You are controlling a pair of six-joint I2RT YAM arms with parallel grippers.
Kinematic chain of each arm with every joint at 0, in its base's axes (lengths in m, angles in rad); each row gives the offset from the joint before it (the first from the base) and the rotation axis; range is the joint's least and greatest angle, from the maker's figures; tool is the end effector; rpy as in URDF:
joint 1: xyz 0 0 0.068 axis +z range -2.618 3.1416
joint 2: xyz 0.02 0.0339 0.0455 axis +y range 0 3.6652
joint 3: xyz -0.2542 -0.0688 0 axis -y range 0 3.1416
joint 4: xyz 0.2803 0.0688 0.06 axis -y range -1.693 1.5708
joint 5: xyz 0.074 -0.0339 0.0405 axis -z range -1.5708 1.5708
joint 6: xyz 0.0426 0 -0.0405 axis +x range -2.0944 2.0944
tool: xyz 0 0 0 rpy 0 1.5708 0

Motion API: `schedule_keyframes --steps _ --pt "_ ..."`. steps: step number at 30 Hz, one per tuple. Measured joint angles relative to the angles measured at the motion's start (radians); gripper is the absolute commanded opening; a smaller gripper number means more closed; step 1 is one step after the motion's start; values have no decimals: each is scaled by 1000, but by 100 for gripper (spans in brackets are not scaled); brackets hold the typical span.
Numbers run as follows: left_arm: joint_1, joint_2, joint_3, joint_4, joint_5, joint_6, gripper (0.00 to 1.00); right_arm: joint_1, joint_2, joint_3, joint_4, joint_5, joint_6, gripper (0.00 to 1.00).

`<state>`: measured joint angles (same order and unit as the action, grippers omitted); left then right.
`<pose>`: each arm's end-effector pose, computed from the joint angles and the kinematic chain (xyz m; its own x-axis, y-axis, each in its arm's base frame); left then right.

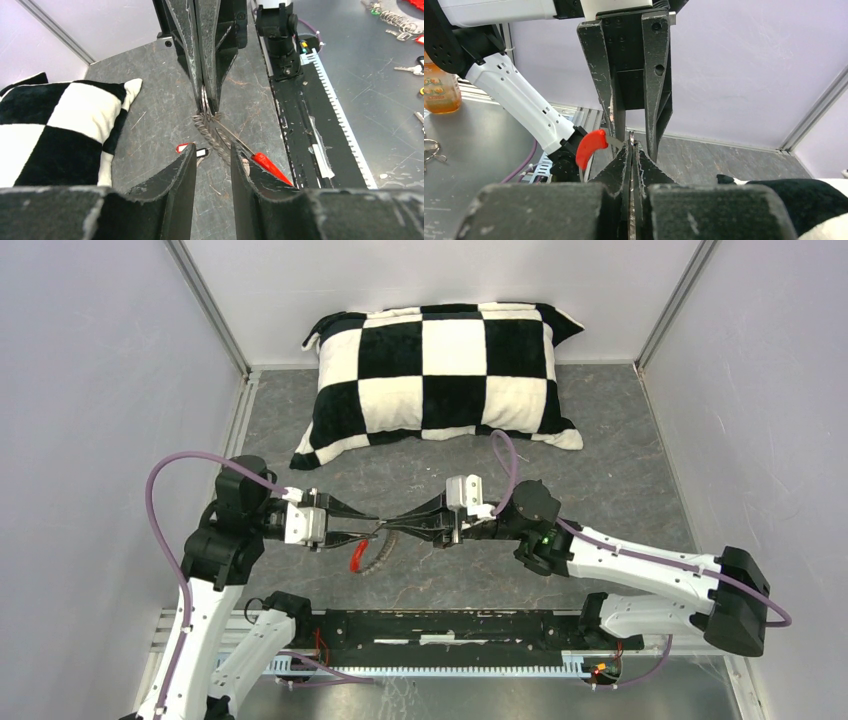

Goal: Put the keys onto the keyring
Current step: Adjust the keyring.

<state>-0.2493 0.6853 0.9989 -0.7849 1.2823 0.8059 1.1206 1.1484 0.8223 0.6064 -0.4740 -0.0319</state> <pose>0.1334 -0.0761 0.3788 0.3431 0.1245 -0.9310 0.9392 -0.0358 0.3414 0.1165 0.2858 0.3434 0.1520 0.2492 -0.9565 -0.9876 0.0002 -0.1569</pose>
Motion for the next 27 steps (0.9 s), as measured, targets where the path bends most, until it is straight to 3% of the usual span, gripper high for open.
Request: schedule_keyframes --steps 14,20,22,23,24,27 --pt "0 -15 0 17 64 -33 31 -3 50 0 31 -42 20 1" --pt "1 -26 0 18 61 -32 3 -3 61 10 24 -63 40 1" --pt "1 -32 0 18 55 -32 2 -3 61 13 25 -70 47 1" --pt "1 -35 0 18 53 -32 2 -4 61 14 24 -72 51 7" --pt "1 -38 -1 18 52 -32 2 -4 61 15 23 -74 53 19" --pt "1 -55 -12 17 40 -31 2 -3 62 39 -31 -70 52 36"
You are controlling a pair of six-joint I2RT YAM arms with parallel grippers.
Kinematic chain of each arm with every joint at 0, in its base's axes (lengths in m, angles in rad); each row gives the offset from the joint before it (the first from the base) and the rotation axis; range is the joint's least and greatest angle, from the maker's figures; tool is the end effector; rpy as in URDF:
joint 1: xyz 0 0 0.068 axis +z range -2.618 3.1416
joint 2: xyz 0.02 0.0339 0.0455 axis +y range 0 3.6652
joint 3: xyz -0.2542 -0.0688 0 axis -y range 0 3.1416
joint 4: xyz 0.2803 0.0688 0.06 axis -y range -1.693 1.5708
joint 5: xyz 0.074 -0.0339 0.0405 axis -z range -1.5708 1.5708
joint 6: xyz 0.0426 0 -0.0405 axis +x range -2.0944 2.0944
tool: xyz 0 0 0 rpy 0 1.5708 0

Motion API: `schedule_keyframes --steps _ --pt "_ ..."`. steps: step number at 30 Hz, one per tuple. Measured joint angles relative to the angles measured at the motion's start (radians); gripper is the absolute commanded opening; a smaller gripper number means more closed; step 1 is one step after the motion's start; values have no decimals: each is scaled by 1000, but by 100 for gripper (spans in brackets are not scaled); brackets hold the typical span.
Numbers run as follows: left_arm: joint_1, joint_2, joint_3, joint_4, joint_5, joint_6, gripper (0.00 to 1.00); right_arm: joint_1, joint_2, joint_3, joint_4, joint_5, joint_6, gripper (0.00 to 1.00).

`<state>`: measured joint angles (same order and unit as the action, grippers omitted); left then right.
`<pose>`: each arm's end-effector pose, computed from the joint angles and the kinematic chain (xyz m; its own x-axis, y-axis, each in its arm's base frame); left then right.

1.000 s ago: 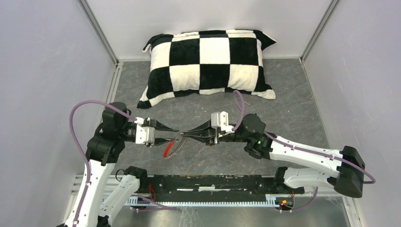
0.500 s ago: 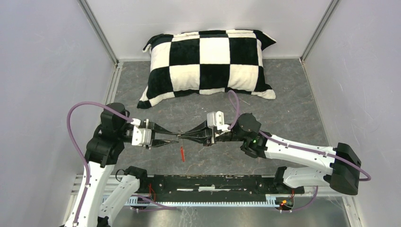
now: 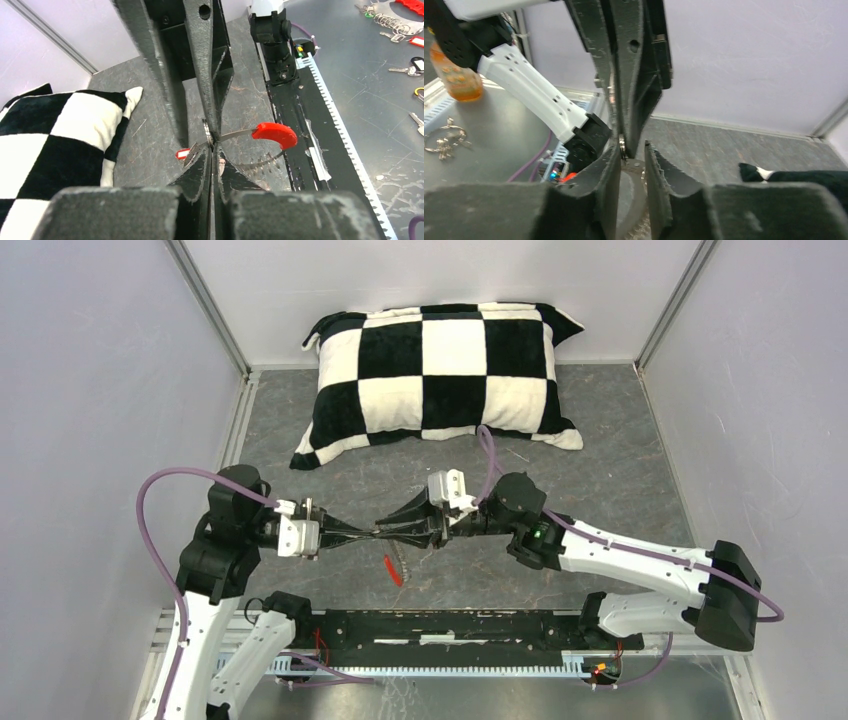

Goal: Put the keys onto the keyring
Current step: Adjust the keyring.

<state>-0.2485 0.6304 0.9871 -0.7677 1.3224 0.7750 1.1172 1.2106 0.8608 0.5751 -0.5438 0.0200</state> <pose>0.1195 -0.0729 0.3837 0.3683 0.0840 -0.9259 0.9295 -0.0546 0.3648 0.1213 0.2991 0.3364 0.0781 0.1992 -0.9768 -0.9920 -0.0823 -0.0961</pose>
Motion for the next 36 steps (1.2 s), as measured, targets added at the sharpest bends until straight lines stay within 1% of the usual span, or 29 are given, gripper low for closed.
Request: schedule_keyframes --steps 2,4,9,13,16,20,24,27,32,36 --pt "-1 -10 -6 0 -16 1 2 -2 0 43 -92 12 -23 41" --pt "-1 -13 -7 2 -35 5 2 -2 0 100 -208 30 -62 43" --pt "-1 -18 -24 3 -92 55 2 -2 8 300 -530 71 -185 43" --pt "-1 -15 -26 3 -124 82 2 -2 47 459 -739 83 -272 42" --pt "-1 -3 -26 3 -144 89 2 -2 71 502 -826 85 -306 41" --pt "-1 14 -26 3 -165 89 2 0 111 524 -918 89 -331 39" --pt "-1 17 -26 3 -179 89 2 6 142 531 -966 105 -340 38" --pt "-1 17 -26 3 -190 89 2 14 156 537 -975 114 -340 35" --pt "-1 17 -26 3 -196 89 2 20 159 544 -971 143 -336 35" --pt "-1 16 -26 3 -196 89 2 22 159 544 -951 162 -329 31"
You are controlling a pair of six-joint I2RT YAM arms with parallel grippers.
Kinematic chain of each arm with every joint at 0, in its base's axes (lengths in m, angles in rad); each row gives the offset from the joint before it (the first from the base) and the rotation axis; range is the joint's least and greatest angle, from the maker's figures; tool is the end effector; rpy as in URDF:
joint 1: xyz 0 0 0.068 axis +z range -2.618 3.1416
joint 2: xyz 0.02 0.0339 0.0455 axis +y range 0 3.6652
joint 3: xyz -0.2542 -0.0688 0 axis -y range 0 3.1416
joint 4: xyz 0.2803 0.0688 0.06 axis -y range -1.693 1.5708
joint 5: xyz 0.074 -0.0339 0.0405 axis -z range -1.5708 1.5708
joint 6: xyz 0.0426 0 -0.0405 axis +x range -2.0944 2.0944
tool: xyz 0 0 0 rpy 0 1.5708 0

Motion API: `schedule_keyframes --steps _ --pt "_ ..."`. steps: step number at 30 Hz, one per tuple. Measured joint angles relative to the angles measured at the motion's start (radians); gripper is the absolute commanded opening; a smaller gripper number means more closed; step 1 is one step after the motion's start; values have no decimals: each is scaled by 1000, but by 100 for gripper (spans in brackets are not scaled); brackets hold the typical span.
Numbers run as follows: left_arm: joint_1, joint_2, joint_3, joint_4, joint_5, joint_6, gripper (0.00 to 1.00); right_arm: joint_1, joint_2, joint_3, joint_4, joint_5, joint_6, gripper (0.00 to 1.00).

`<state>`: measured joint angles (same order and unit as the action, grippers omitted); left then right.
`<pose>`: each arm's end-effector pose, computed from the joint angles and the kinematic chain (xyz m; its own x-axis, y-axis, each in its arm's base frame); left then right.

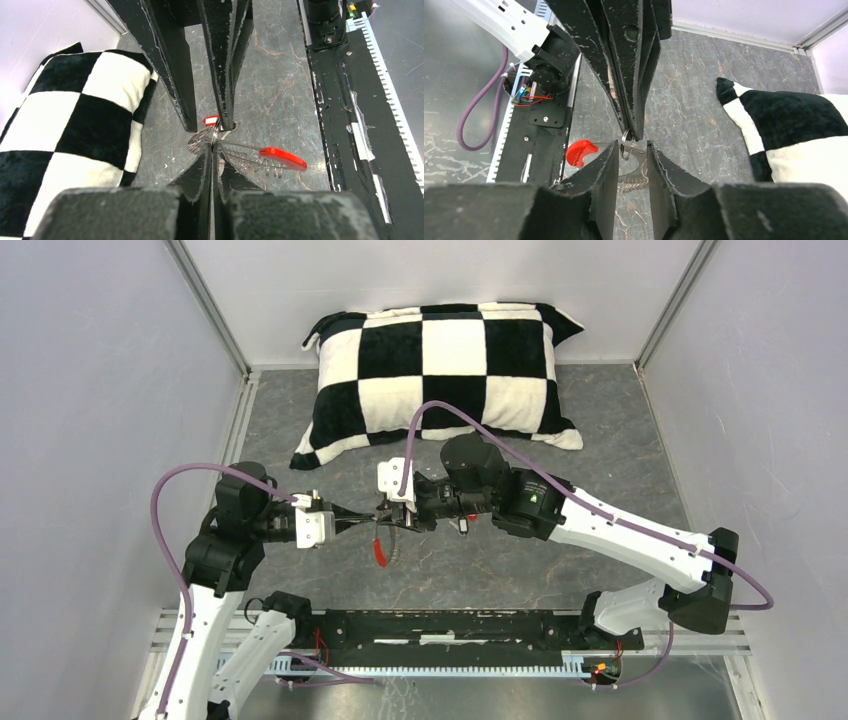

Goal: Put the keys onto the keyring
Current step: Adjust the keyring.

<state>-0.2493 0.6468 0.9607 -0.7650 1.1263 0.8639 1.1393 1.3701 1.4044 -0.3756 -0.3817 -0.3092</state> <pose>0.1342 -0.0739 0.3701 0.4050 0.2343 -0.8838 0.9015 0.0587 0.4287 0.1338 0.3285 0.3942 0.1678 -0.3107 -0.9356 -0.9854 -0.0265 -0.1680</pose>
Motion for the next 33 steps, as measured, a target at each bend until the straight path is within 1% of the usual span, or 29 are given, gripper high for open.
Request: schedule_keyframes --steps 4,6,9,11,12,14,16,17,20,21,24,30,33 --pt "0 -3 0 0 0 0 2 4 4 0 14 6 6 21" --pt "0 -4 0 0 0 0 2 5 8 0 16 7 10 14" --pt "0 -6 0 0 0 0 2 8 16 0 18 7 14 1" --pt "0 -6 0 -5 0 0 2 9 18 0 17 12 16 1" --pt "0 -6 0 -5 0 0 6 9 18 0 17 14 16 1" --pt "1 -6 0 -5 0 0 28 9 16 -3 25 20 16 1" --pt "0 -7 0 -3 7 -2 39 9 -2 -42 74 23 19 1" --pt "0 -8 0 -1 17 -3 41 7 -23 -81 114 23 25 1" --pt "0 -11 0 1 42 -28 42 -12 -93 -217 253 0 63 1" --pt "0 -11 0 3 55 -41 42 -27 -131 -291 338 -23 92 1" --pt "0 -8 0 5 90 -91 40 -68 -198 -423 501 -80 172 1" --pt "0 10 0 23 153 -157 38 -81 -206 -513 767 -150 304 1" --pt "0 18 0 29 167 -170 35 -81 -205 -536 856 -170 349 1"
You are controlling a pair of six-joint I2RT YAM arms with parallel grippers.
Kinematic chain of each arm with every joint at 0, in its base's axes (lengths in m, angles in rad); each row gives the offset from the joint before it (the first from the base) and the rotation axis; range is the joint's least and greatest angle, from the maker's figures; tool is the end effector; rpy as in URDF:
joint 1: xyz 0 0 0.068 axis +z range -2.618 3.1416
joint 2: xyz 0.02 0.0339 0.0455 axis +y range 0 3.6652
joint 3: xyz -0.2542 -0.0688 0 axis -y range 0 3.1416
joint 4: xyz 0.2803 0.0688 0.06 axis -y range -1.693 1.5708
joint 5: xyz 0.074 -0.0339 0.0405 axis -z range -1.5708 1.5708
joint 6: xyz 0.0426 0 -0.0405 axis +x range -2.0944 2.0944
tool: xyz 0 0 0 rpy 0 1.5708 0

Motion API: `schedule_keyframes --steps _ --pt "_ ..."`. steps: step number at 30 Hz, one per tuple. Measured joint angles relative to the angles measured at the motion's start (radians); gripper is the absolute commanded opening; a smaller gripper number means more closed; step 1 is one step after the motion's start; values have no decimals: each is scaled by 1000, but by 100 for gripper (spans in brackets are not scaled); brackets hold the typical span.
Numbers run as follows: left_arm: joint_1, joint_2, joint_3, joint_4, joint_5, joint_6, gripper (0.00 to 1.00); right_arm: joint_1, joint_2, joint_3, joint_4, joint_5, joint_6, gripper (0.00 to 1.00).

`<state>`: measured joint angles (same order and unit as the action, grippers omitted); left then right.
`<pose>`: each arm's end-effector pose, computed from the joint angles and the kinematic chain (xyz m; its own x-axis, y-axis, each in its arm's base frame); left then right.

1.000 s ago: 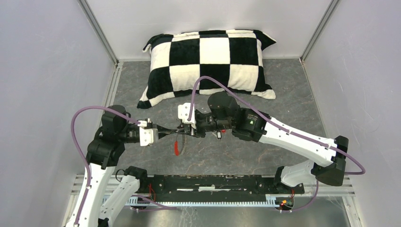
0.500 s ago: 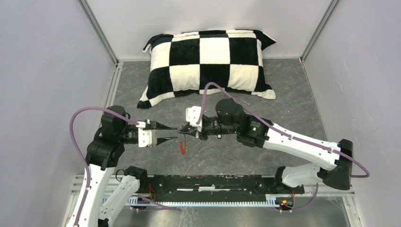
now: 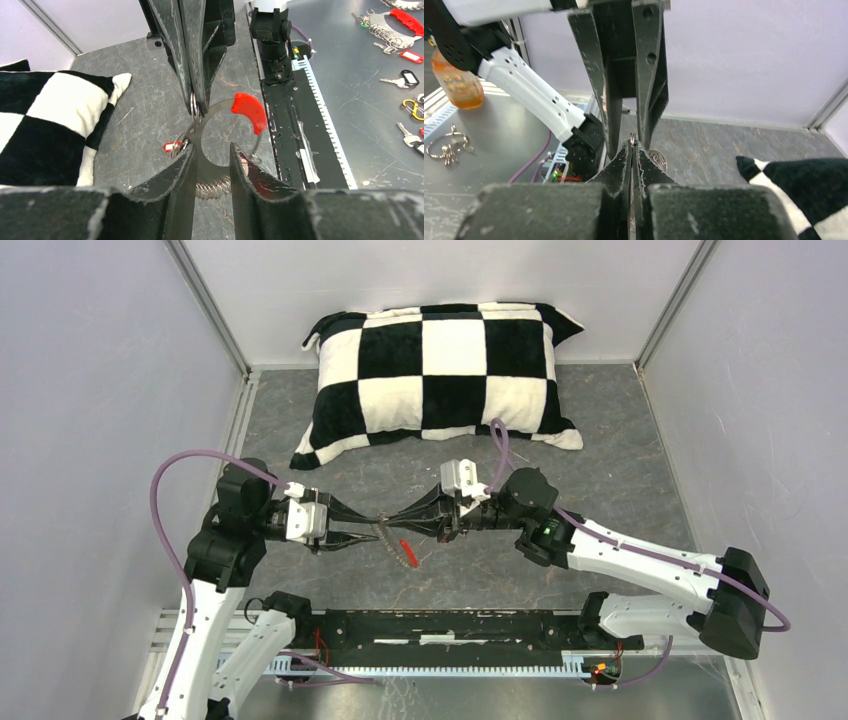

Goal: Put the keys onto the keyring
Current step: Adjust the keyring.

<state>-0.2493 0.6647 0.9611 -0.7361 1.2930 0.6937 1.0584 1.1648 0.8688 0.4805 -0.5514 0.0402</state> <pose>0.1333 -0.0762 0.3731 0.2653 0.1134 -0.9575 0.9642 -0.0279 0.2638 0.1343 0.2843 0.3429 0.0499 0.1585 -0.9861 -0.9977 -0.0376 -0.0565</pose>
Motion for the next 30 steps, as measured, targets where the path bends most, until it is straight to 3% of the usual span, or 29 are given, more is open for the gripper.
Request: schedule_keyframes --steps 8,18,26,30 --pt "0 16 1 13 -5 -20 33 0 34 -3 153 -49 73 1" --pt "0 -23 -2 155 -3 -163 30 2 62 -3 130 -58 82 1" --pt "0 -31 -11 174 -1 -196 4 7 63 -3 121 -50 70 1" --pt "1 -47 -27 180 -20 -195 2 9 63 -1 97 -47 66 25"
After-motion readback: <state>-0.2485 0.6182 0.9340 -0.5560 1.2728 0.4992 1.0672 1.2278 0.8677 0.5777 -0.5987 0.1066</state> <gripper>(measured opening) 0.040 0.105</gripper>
